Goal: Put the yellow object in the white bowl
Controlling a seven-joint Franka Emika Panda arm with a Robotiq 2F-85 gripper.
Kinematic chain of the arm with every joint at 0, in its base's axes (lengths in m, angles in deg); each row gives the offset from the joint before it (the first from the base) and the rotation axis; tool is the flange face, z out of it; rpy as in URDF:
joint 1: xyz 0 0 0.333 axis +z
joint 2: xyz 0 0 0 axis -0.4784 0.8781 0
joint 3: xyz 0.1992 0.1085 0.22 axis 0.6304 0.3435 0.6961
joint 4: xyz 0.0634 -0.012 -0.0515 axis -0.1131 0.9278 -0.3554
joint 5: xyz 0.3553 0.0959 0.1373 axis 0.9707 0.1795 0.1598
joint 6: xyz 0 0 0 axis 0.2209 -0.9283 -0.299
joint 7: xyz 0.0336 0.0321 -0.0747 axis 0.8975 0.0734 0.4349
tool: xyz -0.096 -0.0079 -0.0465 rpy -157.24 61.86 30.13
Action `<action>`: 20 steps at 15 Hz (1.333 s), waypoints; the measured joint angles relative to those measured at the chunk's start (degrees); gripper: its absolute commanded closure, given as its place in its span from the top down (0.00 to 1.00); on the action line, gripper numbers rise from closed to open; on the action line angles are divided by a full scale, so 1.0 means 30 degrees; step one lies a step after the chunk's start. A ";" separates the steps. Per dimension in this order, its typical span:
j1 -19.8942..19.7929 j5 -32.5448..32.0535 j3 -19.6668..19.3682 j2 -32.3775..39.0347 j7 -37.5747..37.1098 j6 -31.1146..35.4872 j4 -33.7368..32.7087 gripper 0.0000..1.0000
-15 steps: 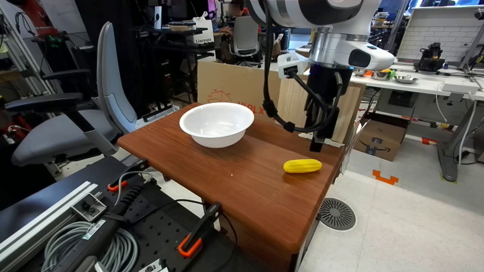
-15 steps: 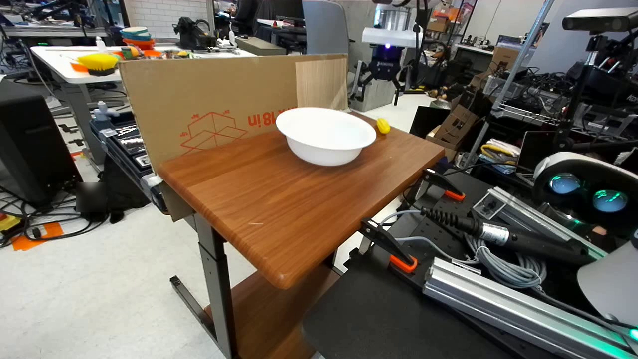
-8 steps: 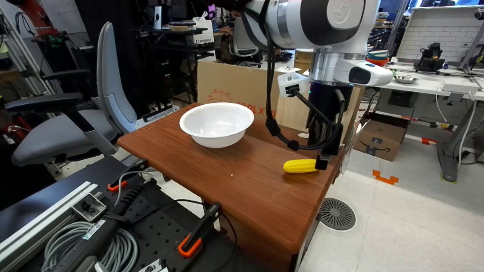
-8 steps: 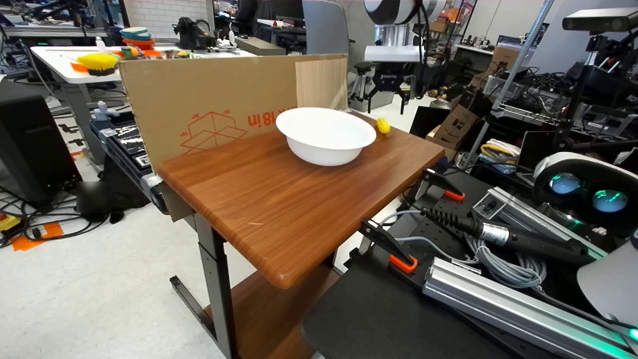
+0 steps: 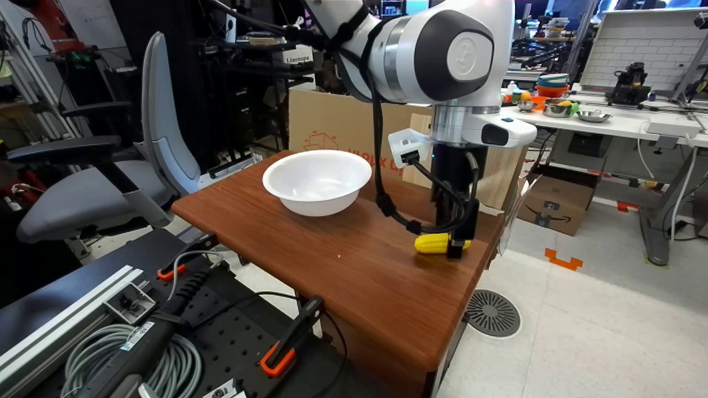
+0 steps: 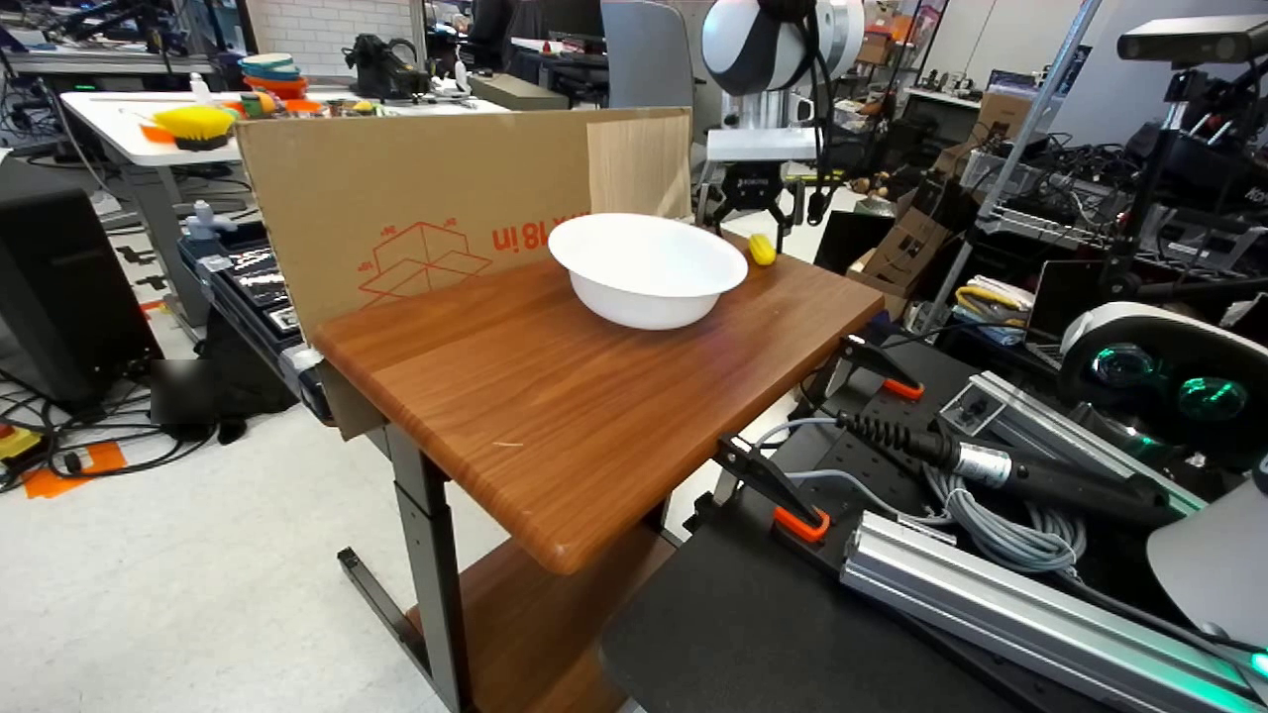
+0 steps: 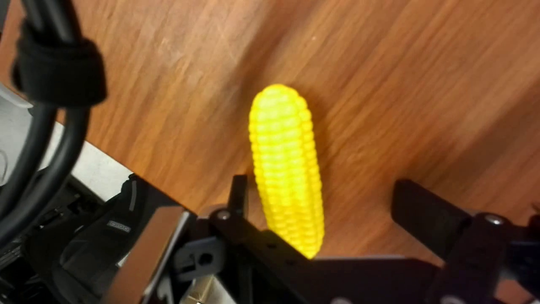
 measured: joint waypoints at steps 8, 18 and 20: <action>0.0130 -0.0008 -0.0292 -0.0181 0.0151 0.0407 0.0098 0.08; 0.0795 0.0222 0.2290 -0.7920 0.3974 0.2587 0.6734 0.08; 0.1078 0.0292 0.3115 -0.9044 0.4647 0.3205 0.8053 0.08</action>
